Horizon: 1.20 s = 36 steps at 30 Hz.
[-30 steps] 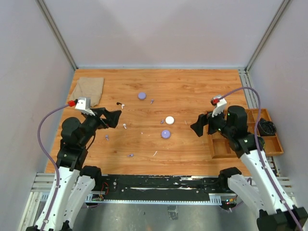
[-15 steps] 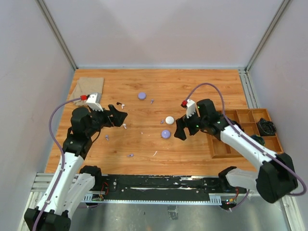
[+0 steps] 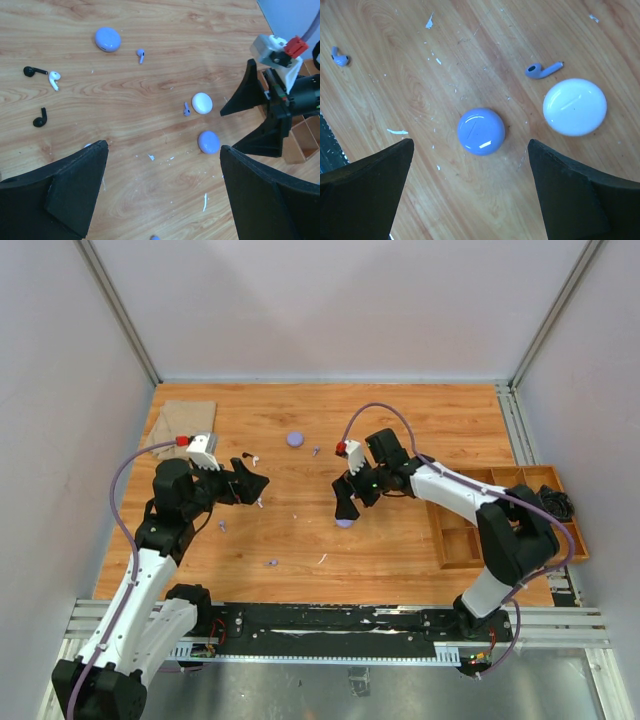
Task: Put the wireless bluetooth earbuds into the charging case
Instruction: Pick up the charging case at the center of the board.
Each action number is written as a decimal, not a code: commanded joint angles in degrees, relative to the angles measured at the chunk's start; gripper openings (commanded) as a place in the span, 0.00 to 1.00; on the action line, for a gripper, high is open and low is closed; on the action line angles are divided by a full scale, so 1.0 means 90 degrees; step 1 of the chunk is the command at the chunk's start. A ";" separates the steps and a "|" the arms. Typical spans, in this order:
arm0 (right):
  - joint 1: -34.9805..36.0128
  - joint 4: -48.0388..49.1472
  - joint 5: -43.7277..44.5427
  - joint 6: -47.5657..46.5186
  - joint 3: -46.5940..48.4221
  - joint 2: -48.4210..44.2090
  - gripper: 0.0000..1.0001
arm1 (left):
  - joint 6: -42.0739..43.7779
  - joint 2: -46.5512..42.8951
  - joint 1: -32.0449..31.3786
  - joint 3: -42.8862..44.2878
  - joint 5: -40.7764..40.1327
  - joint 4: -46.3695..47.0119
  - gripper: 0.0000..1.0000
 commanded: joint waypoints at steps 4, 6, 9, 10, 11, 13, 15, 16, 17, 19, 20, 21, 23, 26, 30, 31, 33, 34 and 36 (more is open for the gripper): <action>0.0365 -0.0296 -0.0085 -0.0559 0.0629 0.0833 0.99 | 0.0041 -0.0057 0.0144 -0.0086 0.0261 0.0185 0.99; 0.0448 -0.0438 -0.0061 -0.0654 0.0730 0.1007 0.98 | 0.0029 -0.0054 0.0164 -0.0095 0.0270 0.0185 0.99; 0.0626 -0.0589 0.0213 -0.0812 0.0765 0.1125 0.98 | 0.0033 -0.0054 0.0179 -0.0090 0.0279 0.0176 0.99; 0.0688 -0.0646 0.0344 -0.0867 0.0775 0.1148 0.98 | 0.0027 -0.0047 0.0186 -0.0099 0.0275 0.0177 0.99; 0.0752 -0.0706 0.0555 -0.0917 0.0785 0.1171 0.97 | 0.0027 -0.0045 0.0188 -0.0102 0.0288 0.0176 0.99; 0.0855 -0.0832 0.0876 -0.0972 0.0795 0.1212 0.97 | 0.0017 -0.0045 0.0193 -0.0103 0.0285 0.0176 0.99; 0.0970 -0.0926 0.1225 -0.1030 0.0800 0.1225 0.95 | 0.0017 -0.0045 0.0201 -0.0108 0.0287 0.0175 0.99; 0.1044 -0.0980 0.1393 -0.1046 0.0809 0.1225 0.94 | 0.0017 -0.0045 0.0199 -0.0109 0.0287 0.0169 0.99; 0.1104 -0.1023 0.1557 -0.1080 0.0795 0.1227 0.93 | 0.0017 -0.0045 0.0203 -0.0106 0.0285 0.0166 0.99; 0.1233 -0.1077 0.1878 -0.1145 0.0781 0.1226 0.92 | 0.0011 -0.0045 0.0198 -0.0117 0.0296 0.0166 0.98; 0.1294 -0.1094 0.2012 -0.1188 0.0773 0.1232 0.91 | 0.0008 -0.0045 0.0199 -0.0117 0.0303 0.0166 0.98; 0.1355 -0.1098 0.2141 -0.1224 0.0755 0.1248 0.90 | 0.0008 -0.0045 0.0207 -0.0119 0.0304 0.0166 0.98; 0.1444 -0.1110 0.2290 -0.1259 0.0759 0.1289 0.87 | 0.0008 -0.0039 0.0208 -0.0119 0.0312 0.0166 0.98; 0.1510 -0.1152 0.2324 -0.1265 0.0779 0.1332 0.82 | 0.0008 -0.0020 0.0220 -0.0119 0.0342 0.0161 0.97; 0.1564 -0.1145 0.2374 -0.1223 0.0711 0.1254 0.73 | -0.0001 0.0012 0.0227 -0.0129 0.0404 0.0175 0.96; 0.1571 -0.1115 0.2411 -0.1200 0.0677 0.1225 0.71 | -0.0004 0.0016 0.0228 -0.0129 0.0438 0.0180 0.96; 0.1563 -0.1059 0.2465 -0.1130 0.0633 0.1164 0.65 | -0.0019 0.0026 0.0238 -0.0129 0.0515 0.0202 0.96; 0.1572 -0.1031 0.2483 -0.1083 0.0608 0.1128 0.62 | -0.0021 0.0039 0.0237 -0.0138 0.0540 0.0220 0.96; 0.1574 -0.0936 0.2472 -0.1004 0.0544 0.1024 0.57 | -0.0049 0.0073 0.0238 -0.0147 0.0602 0.0250 0.95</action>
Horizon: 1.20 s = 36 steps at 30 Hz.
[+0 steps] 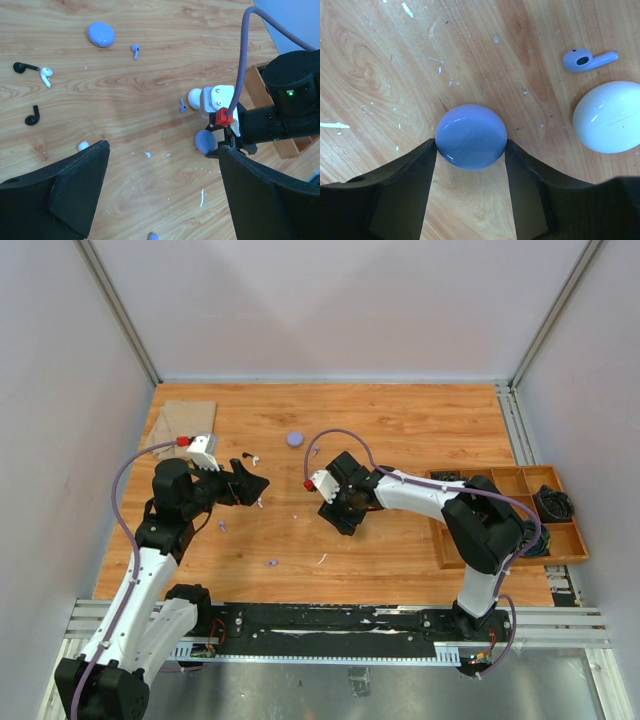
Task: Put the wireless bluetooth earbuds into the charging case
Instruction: Pick up the charging case at the center of the board.
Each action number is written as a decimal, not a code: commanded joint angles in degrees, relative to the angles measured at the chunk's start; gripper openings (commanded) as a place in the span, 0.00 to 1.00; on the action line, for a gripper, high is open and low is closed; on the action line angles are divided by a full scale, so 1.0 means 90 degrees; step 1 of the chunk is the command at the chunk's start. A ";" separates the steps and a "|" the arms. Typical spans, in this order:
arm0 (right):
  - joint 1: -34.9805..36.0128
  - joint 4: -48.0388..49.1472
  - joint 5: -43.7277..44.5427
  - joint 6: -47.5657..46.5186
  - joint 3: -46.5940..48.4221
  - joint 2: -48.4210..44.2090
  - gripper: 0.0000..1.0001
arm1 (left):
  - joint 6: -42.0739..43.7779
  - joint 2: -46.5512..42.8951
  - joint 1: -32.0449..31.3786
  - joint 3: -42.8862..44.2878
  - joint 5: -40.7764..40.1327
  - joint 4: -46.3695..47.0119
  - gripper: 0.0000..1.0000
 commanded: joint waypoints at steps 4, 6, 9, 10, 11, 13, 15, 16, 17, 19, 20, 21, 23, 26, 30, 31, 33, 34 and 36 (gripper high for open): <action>0.0161 0.0349 0.0166 0.0390 -0.0308 -0.0440 0.47 | -0.0207 0.0085 0.0041 -0.0084 0.0182 0.0321 0.93; 0.0163 0.0557 0.0216 0.0554 -0.0449 -0.0586 0.41 | -0.0408 0.0087 -0.0025 -0.0139 0.0153 0.0456 0.92; 0.0179 0.0813 0.0360 0.0795 -0.0645 -0.0808 0.36 | -0.0830 0.0093 -0.0203 -0.0317 0.0157 0.0771 0.90; 0.0177 0.0883 0.0397 0.0881 -0.0710 -0.0889 0.35 | -0.0972 0.0095 -0.0270 -0.0387 0.0159 0.0879 0.90; 0.0181 0.0973 0.0435 0.0975 -0.0787 -0.0991 0.36 | -0.1152 0.0090 -0.0336 -0.0458 0.0147 0.0989 0.89; 0.0179 0.1143 0.0467 0.1143 -0.0945 -0.1207 0.36 | -0.1428 0.0070 -0.0448 -0.0619 0.0095 0.1173 0.88; 0.0177 0.1324 0.0469 0.1335 -0.1117 -0.1421 0.37 | -0.1767 0.0003 -0.0541 -0.0790 0.0061 0.1438 0.87; 0.0176 0.1443 0.0458 0.1456 -0.1204 -0.1544 0.37 | -0.1947 -0.0055 -0.0592 -0.0897 0.0041 0.1596 0.87; 0.0182 0.1569 0.0438 0.1594 -0.1293 -0.1667 0.37 | -0.2135 -0.0113 -0.0660 -0.0996 0.0018 0.1774 0.86; 0.0181 0.1837 0.0448 0.1846 -0.1471 -0.1926 0.37 | -0.2464 -0.0261 -0.0824 -0.1189 -0.0124 0.2099 0.86; 0.0186 0.2016 0.0452 0.1965 -0.1570 -0.2054 0.37 | -0.2600 -0.0354 -0.0910 -0.1283 -0.0257 0.2237 0.86; 0.0187 0.2162 0.0463 0.2098 -0.1646 -0.2191 0.37 | -0.2734 -0.0419 -0.0999 -0.1366 -0.0339 0.2371 0.85; 0.0194 0.2428 0.0508 0.2348 -0.1791 -0.2447 0.37 | -0.2954 -0.0521 -0.1180 -0.1528 -0.0489 0.2603 0.85; 0.0230 0.2810 0.0539 0.2601 -0.2012 -0.2826 0.37 | -0.3128 -0.0630 -0.1592 -0.1678 -0.0863 0.2854 0.85; 0.0277 0.3289 0.0575 0.2799 -0.2302 -0.3393 0.37 | -0.3320 -0.0624 -0.2205 -0.1822 -0.1355 0.3328 0.85; 0.0290 0.3405 0.0590 0.2839 -0.2381 -0.3513 0.37 | -0.3301 -0.0596 -0.2355 -0.1816 -0.1504 0.3390 0.84; 0.0318 0.3603 0.0619 0.2927 -0.2528 -0.3749 0.37 | -0.3286 -0.0538 -0.2600 -0.1824 -0.1775 0.3518 0.84; 0.0336 0.3690 0.0638 0.2968 -0.2581 -0.3865 0.37 | -0.3297 -0.0496 -0.2700 -0.1832 -0.1855 0.3626 0.83; 0.0363 0.3881 0.0692 0.3040 -0.2723 -0.4063 0.36 | -0.3334 -0.0365 -0.2867 -0.1835 -0.1930 0.3836 0.82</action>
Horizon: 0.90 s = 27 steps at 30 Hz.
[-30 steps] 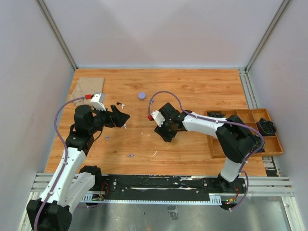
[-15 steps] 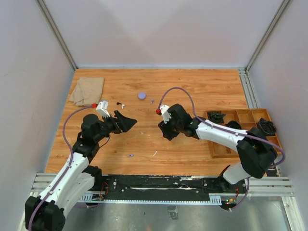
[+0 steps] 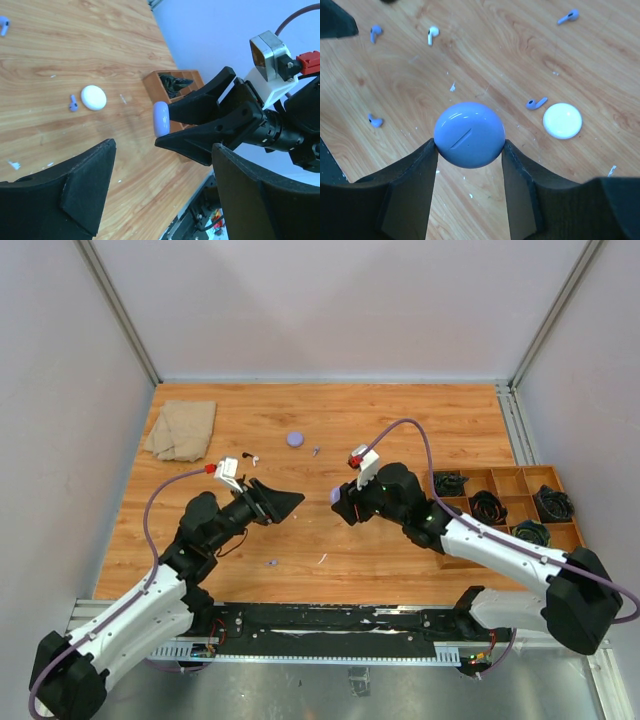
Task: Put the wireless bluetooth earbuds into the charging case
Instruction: Pick up the charging case at the center of the board.
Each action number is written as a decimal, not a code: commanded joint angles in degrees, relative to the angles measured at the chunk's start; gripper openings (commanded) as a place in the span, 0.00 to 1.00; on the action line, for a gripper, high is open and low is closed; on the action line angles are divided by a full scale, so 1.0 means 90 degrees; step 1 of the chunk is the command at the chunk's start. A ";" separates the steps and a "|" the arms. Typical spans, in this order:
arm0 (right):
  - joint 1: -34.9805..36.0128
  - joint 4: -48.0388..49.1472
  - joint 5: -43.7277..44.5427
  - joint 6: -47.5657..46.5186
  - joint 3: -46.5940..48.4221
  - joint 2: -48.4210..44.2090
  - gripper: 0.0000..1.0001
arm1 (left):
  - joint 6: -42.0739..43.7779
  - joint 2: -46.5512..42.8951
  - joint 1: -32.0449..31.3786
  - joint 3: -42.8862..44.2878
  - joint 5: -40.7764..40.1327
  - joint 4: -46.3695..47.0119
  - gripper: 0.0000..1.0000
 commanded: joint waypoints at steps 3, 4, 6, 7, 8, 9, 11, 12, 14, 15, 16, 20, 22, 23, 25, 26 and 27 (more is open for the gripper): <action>0.0216 0.1060 0.0262 0.0476 -0.0441 -0.0600 0.35 | -0.0114 0.0477 -0.0628 0.0042 -0.0649 0.1037 0.81; 0.0233 0.1166 0.0268 0.0528 -0.0505 -0.0647 0.35 | -0.0082 0.0576 -0.0723 0.0070 -0.0681 0.1155 0.80; 0.0264 0.1421 0.0213 0.0592 -0.0638 -0.0736 0.35 | -0.0034 0.0781 -0.0896 0.0126 -0.0691 0.1374 0.80; 0.0288 0.1542 0.0193 0.0619 -0.0699 -0.0763 0.35 | -0.0014 0.0881 -0.0972 0.0154 -0.0676 0.1491 0.80; 0.0308 0.1642 0.0168 0.0656 -0.0756 -0.0798 0.35 | 0.0022 0.0972 -0.1044 0.0199 -0.0675 0.1580 0.78; 0.0319 0.1711 0.0164 0.0682 -0.0786 -0.0820 0.35 | 0.0058 0.1063 -0.1105 0.0237 -0.0680 0.1650 0.77; 0.0342 0.1779 0.0166 0.0695 -0.0798 -0.0850 0.35 | 0.0104 0.1213 -0.1197 0.0293 -0.0728 0.1722 0.74; 0.0349 0.1775 0.0185 0.0692 -0.0803 -0.0852 0.35 | 0.0113 0.1284 -0.1223 0.0315 -0.0733 0.1767 0.73; 0.0372 0.1831 0.0205 0.0718 -0.0843 -0.0872 0.36 | 0.0113 0.1429 -0.1301 0.0357 -0.0731 0.1862 0.70; 0.0382 0.1880 0.0216 0.0732 -0.0868 -0.0870 0.35 | 0.0116 0.1493 -0.1330 0.0372 -0.0729 0.1896 0.69; 0.0387 0.1910 0.0215 0.0757 -0.0890 -0.0866 0.36 | 0.0125 0.1561 -0.1360 0.0401 -0.0732 0.1938 0.68; 0.0416 0.2035 0.0165 0.0818 -0.0923 -0.0813 0.36 | 0.0195 0.1839 -0.1441 0.0540 -0.0810 0.1961 0.62; 0.0418 0.2057 0.0138 0.0822 -0.0909 -0.0791 0.36 | 0.0237 0.1917 -0.1457 0.0577 -0.0878 0.1957 0.60; 0.0424 0.2062 0.0137 0.0823 -0.0912 -0.0783 0.36 | 0.0244 0.1943 -0.1466 0.0590 -0.0931 0.1957 0.58; 0.0435 0.2084 0.0125 0.0830 -0.0922 -0.0755 0.36 | 0.0269 0.1987 -0.1474 0.0624 -0.0995 0.1962 0.56; 0.0436 0.2106 0.0128 0.0831 -0.0931 -0.0753 0.36 | 0.0293 0.2016 -0.1477 0.0646 -0.0999 0.1958 0.55; 0.0446 0.2128 0.0134 0.0846 -0.0937 -0.0740 0.36 | 0.0318 0.2050 -0.1484 0.0674 -0.0986 0.1957 0.55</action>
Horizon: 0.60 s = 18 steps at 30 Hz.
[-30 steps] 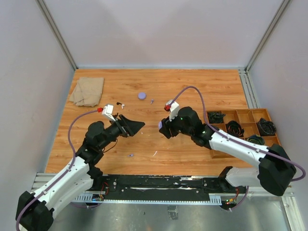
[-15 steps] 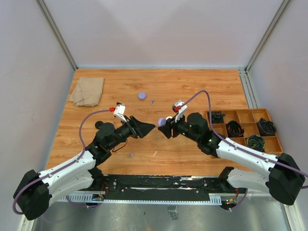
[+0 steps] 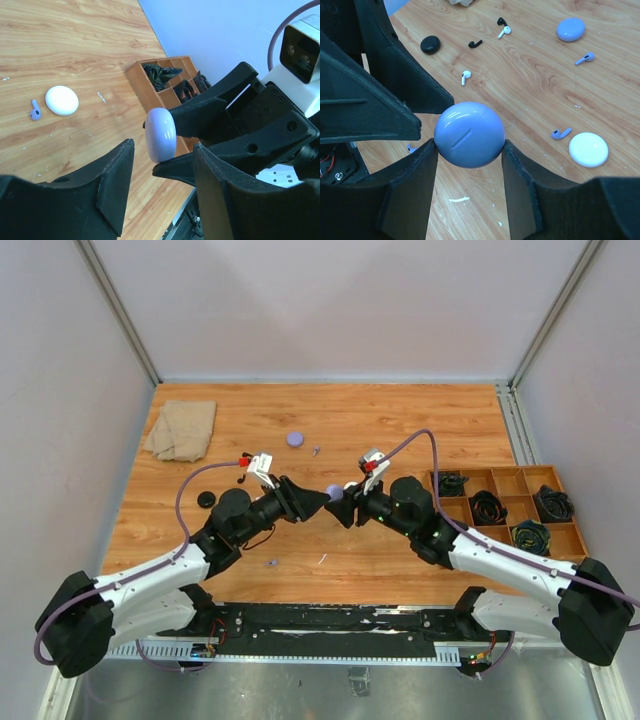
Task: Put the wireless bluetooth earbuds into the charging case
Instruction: Pick up the charging case at the center of the board.
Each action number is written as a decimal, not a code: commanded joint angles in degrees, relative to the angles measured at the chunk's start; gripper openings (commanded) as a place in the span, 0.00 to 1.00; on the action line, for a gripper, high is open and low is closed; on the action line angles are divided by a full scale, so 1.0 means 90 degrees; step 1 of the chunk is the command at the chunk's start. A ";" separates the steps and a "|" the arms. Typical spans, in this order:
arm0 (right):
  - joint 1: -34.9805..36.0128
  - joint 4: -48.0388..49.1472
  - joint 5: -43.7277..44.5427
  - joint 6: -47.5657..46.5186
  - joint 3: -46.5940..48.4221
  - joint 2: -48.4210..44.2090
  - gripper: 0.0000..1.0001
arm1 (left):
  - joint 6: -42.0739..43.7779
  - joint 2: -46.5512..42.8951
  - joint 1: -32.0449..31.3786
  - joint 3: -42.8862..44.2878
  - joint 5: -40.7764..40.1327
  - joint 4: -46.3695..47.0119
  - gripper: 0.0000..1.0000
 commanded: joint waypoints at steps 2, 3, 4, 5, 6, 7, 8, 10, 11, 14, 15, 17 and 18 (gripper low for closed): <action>0.0151 0.0398 0.0025 0.0090 -0.0060 0.0035 0.36 | 0.0230 0.0151 -0.0083 0.0301 -0.0163 0.0281 0.54; 0.0150 0.0413 0.0030 0.0084 -0.0051 0.0040 0.36 | 0.0235 0.0182 -0.0095 0.0314 -0.0160 0.0281 0.53; 0.0159 0.0418 0.0021 0.0084 -0.0041 0.0049 0.36 | 0.0247 0.0220 -0.0104 0.0333 -0.0168 0.0281 0.52; 0.0160 0.0428 0.0016 0.0087 -0.0033 0.0063 0.36 | 0.0272 0.0255 -0.0121 0.0350 -0.0188 0.0279 0.51; 0.0160 0.0434 0.0018 0.0087 -0.0038 0.0074 0.37 | 0.0284 0.0294 -0.0133 0.0354 -0.0198 0.0281 0.51; 0.0170 0.0442 0.0018 0.0084 -0.0033 0.0072 0.37 | 0.0295 0.0325 -0.0141 0.0356 -0.0204 0.0280 0.50; 0.0170 0.0448 0.0018 0.0087 -0.0030 0.0079 0.37 | 0.0308 0.0354 -0.0152 0.0362 -0.0221 0.0281 0.49; 0.0170 0.0475 0.0018 0.0084 -0.0027 0.0094 0.37 | 0.0338 0.0406 -0.0163 0.0366 -0.0252 0.0281 0.47; 0.0170 0.0486 0.0012 0.0086 -0.0025 0.0098 0.37 | 0.0357 0.0434 -0.0172 0.0366 -0.0261 0.0281 0.47; 0.0170 0.0497 -0.0001 0.0083 -0.0020 0.0101 0.38 | 0.0429 0.0515 -0.0192 0.0376 -0.0275 0.0272 0.44; 0.0170 0.0497 0.0001 0.0080 -0.0029 0.0099 0.38 | 0.0449 0.0554 -0.0200 0.0376 -0.0271 0.0272 0.43; 0.0170 0.0514 0.0007 0.0074 -0.0053 0.0087 0.38 | 0.0473 0.0618 -0.0203 0.0383 -0.0267 0.0272 0.40; 0.0170 0.0525 0.0008 0.0074 -0.0060 0.0070 0.38 | 0.0487 0.0647 -0.0203 0.0390 -0.0244 0.0272 0.38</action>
